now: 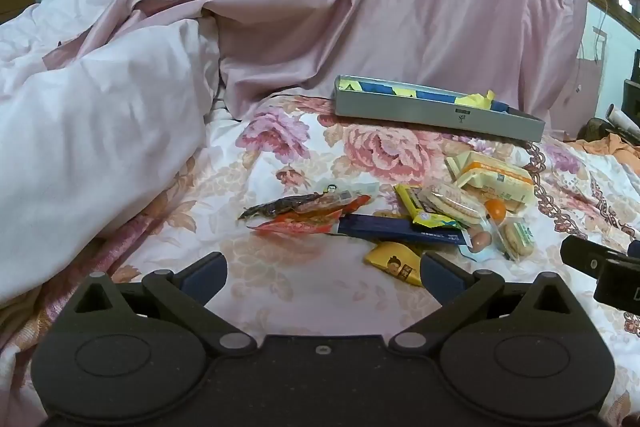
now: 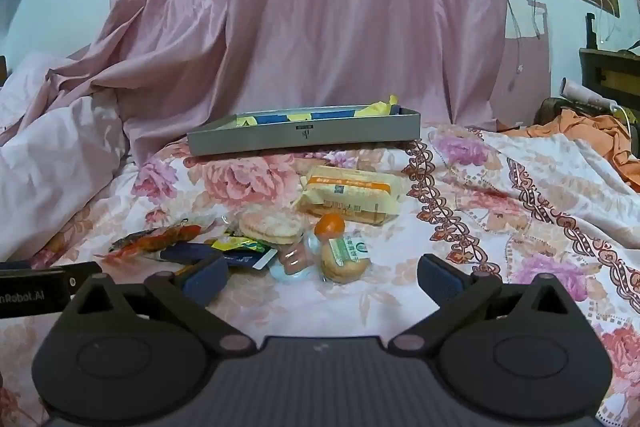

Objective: Organize snacks

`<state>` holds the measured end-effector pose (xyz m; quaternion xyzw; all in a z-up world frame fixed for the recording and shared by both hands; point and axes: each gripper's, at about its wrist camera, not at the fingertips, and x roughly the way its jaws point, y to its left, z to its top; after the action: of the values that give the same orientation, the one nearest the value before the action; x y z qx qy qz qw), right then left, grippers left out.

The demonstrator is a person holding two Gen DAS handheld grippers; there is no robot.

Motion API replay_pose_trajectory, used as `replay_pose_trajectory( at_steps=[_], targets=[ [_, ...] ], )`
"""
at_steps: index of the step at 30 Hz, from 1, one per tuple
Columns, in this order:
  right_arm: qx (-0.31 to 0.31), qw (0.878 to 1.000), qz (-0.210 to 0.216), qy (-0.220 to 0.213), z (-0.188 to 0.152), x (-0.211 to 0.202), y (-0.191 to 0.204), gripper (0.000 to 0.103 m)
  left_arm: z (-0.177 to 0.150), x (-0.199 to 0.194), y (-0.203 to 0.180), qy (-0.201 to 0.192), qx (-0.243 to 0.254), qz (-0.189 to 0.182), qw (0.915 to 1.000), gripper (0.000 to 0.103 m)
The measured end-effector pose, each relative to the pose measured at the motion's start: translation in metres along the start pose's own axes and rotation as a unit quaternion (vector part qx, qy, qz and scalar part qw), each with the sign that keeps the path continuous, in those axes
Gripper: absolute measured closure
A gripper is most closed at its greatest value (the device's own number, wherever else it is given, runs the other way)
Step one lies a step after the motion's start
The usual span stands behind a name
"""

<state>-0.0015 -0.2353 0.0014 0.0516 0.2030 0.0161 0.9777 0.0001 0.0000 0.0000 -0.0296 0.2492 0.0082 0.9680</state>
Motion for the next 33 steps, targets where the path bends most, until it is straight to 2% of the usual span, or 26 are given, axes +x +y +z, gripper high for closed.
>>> replay_pose_trajectory(
  at_steps=[33],
  targets=[
    [0.004,1.000,0.002,0.008,-0.0027,0.0009,-0.0005,0.000,0.0001,0.0001,-0.0031,0.003,-0.002,0.000,1.0000,0.001]
  ],
)
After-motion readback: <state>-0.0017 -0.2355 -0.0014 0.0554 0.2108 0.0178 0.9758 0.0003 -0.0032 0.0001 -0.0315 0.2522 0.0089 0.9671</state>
